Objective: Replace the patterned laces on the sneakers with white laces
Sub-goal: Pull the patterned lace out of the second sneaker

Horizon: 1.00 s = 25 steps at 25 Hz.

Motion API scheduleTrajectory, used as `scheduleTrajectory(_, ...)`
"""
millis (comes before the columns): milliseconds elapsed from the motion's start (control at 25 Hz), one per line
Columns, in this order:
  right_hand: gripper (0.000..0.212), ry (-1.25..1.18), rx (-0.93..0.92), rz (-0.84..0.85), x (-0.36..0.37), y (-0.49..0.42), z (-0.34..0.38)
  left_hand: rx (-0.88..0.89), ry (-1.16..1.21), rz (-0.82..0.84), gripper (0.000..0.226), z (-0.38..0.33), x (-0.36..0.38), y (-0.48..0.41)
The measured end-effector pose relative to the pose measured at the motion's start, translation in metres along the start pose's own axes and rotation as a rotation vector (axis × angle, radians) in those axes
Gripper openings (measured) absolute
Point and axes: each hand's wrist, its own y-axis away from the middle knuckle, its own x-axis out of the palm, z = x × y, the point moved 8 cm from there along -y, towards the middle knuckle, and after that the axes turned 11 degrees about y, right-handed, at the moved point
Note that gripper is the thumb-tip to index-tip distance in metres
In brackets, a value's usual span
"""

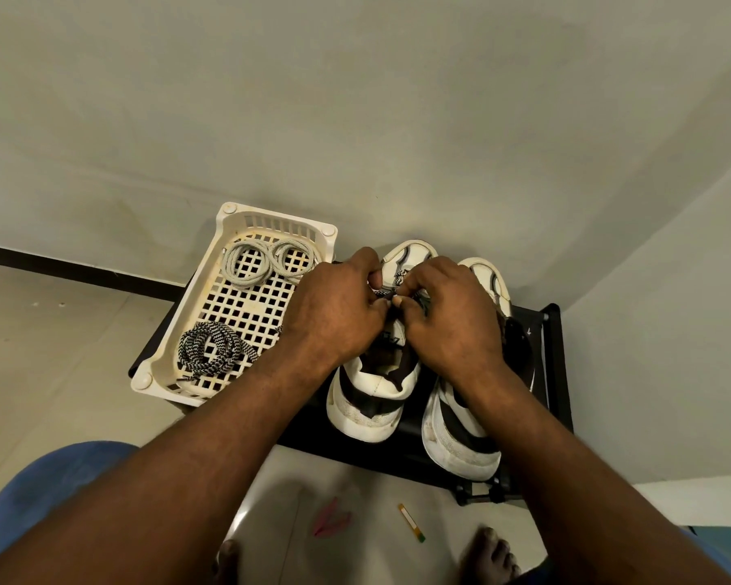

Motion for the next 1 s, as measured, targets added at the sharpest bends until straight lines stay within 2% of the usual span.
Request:
scheduleTrajectory(80,0.013,-0.076,0.06,-0.033,-0.002,0.0,-0.004,-0.011,-0.003,-0.005,0.026,0.001,-0.002,0.0)
scheduleTrajectory(120,0.014,-0.213,0.157,-0.055,-0.004,-0.002,-0.014,-0.022,-0.002,-0.003,0.026,0.002,-0.002,-0.001)
scheduleTrajectory(200,0.005,-0.709,0.435,-0.064,-0.007,-0.004,-0.035,-0.047,0.023,0.005,0.028,0.006,-0.004,-0.001)
scheduleTrajectory(240,0.009,-0.879,0.525,-0.062,-0.008,-0.004,-0.043,-0.05,0.033,0.006,0.028,0.007,-0.005,-0.001)
scheduleTrajectory(280,0.016,-0.922,0.539,-0.058,-0.011,-0.005,-0.048,-0.044,0.037,0.004,0.028,0.007,-0.005,-0.001)
scheduleTrajectory(360,0.016,-0.74,0.433,-0.015,-0.017,-0.007,-0.047,-0.028,0.043,-0.003,0.029,0.005,-0.006,0.0)
scheduleTrajectory(480,0.019,-0.316,0.142,0.085,-0.006,-0.005,-0.021,-0.023,0.08,-0.014,0.027,0.002,-0.006,0.001)
scheduleTrajectory(560,0.015,-0.105,-0.006,0.091,0.004,-0.004,-0.006,-0.039,0.104,-0.018,0.026,0.003,-0.007,0.0)
scheduleTrajectory(640,0.005,-0.015,-0.05,0.055,0.003,-0.007,-0.004,-0.046,0.111,-0.008,0.027,0.004,-0.006,0.0)
scheduleTrajectory(720,0.004,0.067,-0.043,0.053,0.001,-0.008,-0.004,-0.039,0.099,-0.003,0.028,0.004,-0.006,0.0)
scheduleTrajectory(760,0.007,-0.019,-0.006,0.077,0.001,-0.008,-0.007,-0.038,0.094,-0.004,0.028,0.004,-0.006,0.0)
scheduleTrajectory(800,0.009,-0.239,0.07,0.109,0.0,-0.007,-0.011,-0.044,0.096,-0.006,0.027,0.005,-0.006,-0.001)
scheduleTrajectory(880,0.017,-0.829,0.225,0.166,-0.006,-0.005,-0.012,-0.074,0.122,-0.01,0.026,0.008,-0.007,-0.002)
scheduleTrajectory(920,0.02,-1.008,0.251,0.166,-0.01,-0.005,-0.013,-0.085,0.131,-0.011,0.025,0.01,-0.008,-0.003)
scheduleTrajectory(960,0.022,-1.053,0.264,0.155,-0.013,-0.005,-0.014,-0.087,0.129,-0.012,0.024,0.01,-0.008,-0.003)
scheduleTrajectory(1000,0.02,-0.994,0.274,0.137,-0.013,-0.004,-0.016,-0.084,0.122,-0.01,0.024,0.01,-0.007,-0.002)
